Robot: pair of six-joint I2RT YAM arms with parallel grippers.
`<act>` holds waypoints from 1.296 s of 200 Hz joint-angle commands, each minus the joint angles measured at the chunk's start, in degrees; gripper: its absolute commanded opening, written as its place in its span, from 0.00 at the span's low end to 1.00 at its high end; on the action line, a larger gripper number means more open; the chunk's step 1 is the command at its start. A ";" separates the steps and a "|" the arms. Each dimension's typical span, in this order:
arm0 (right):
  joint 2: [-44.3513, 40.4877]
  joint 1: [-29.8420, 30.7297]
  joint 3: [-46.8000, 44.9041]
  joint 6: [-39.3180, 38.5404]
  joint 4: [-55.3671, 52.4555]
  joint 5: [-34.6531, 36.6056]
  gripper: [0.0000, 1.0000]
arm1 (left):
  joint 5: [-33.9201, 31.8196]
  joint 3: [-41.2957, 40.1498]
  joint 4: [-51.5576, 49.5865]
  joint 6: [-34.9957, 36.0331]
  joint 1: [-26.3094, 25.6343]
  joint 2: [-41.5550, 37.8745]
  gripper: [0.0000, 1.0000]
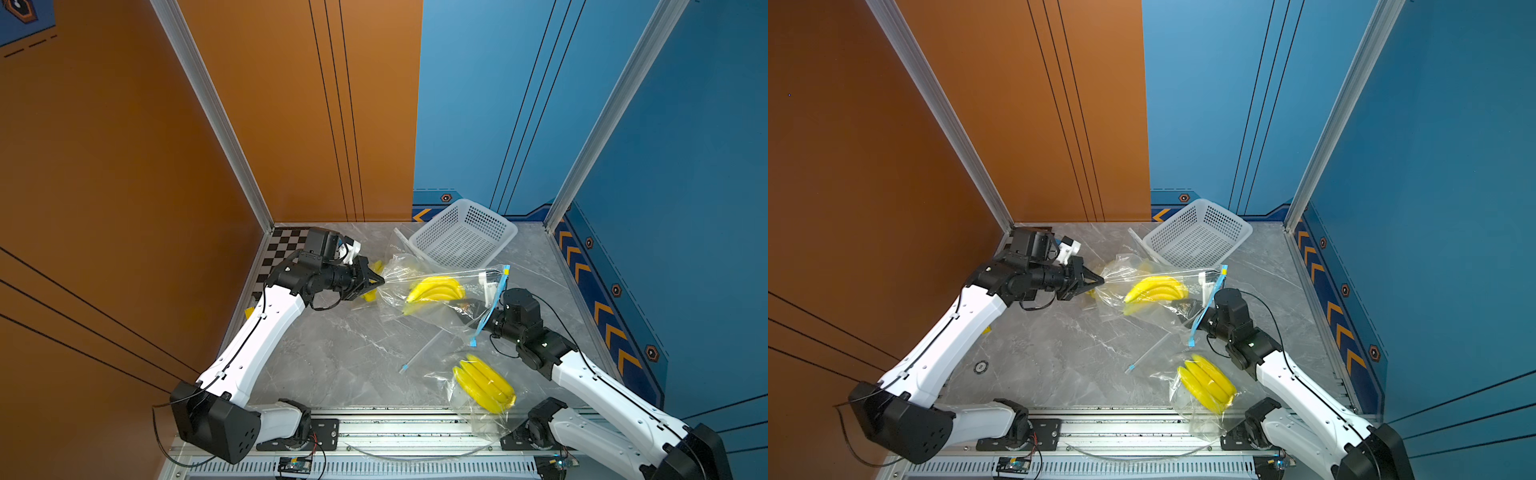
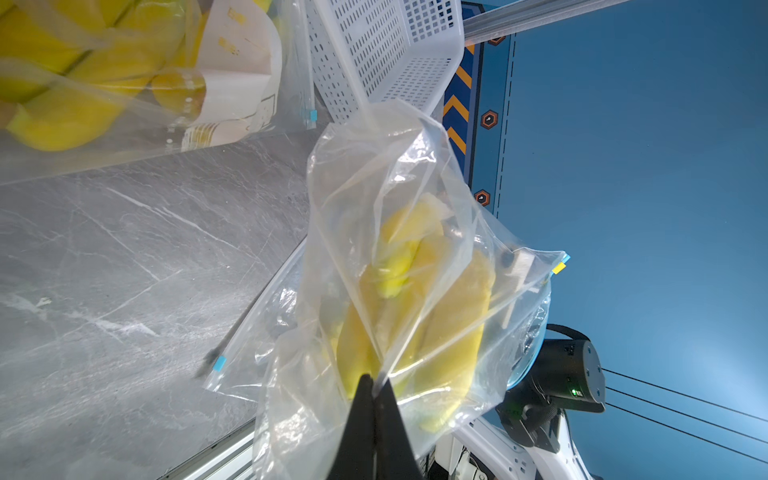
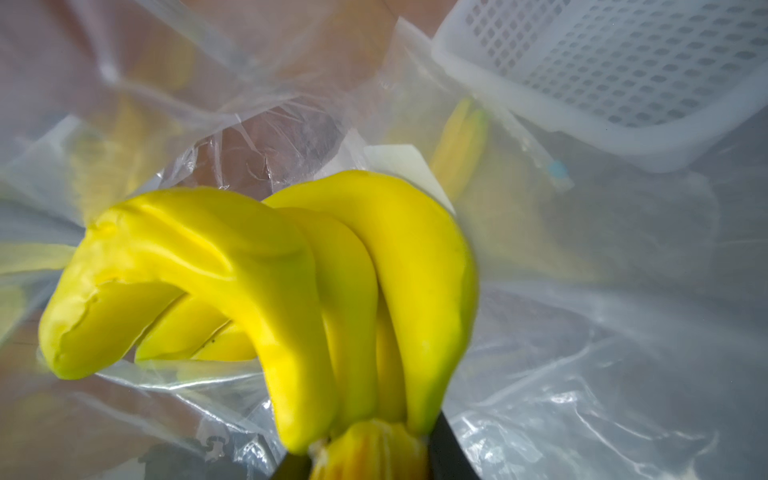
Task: Open the zip-top bag and take out the banana
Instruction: Pick up the banana from the zipper food storage bag.
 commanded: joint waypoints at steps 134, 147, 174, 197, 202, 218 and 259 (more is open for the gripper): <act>11.26 1.09 21.49 0.99 -49.31 9.15 0.20 | -24.60 4.11 -10.83 20.76 7.87 1.11 0.00; 11.61 0.93 23.11 0.21 -51.29 13.36 0.20 | -24.52 3.91 -10.83 20.60 7.27 0.24 0.00; 9.16 1.78 25.01 1.05 -44.73 16.20 0.20 | -26.20 2.53 -11.00 21.44 6.75 -2.14 0.00; 6.90 2.07 25.59 -1.30 -40.31 19.64 0.20 | -25.27 0.72 -11.40 21.23 7.08 -3.46 0.00; 6.65 1.90 25.76 -1.72 -39.87 19.73 0.21 | -25.42 0.33 -11.44 21.15 7.10 -3.77 0.00; 7.06 0.82 26.62 -3.20 -41.52 19.64 0.20 | -25.57 -0.78 -11.61 20.93 8.25 -4.97 0.00; 9.33 -2.93 28.68 -7.55 -55.14 24.29 0.20 | -28.55 -0.65 -13.83 20.72 11.53 -6.86 0.00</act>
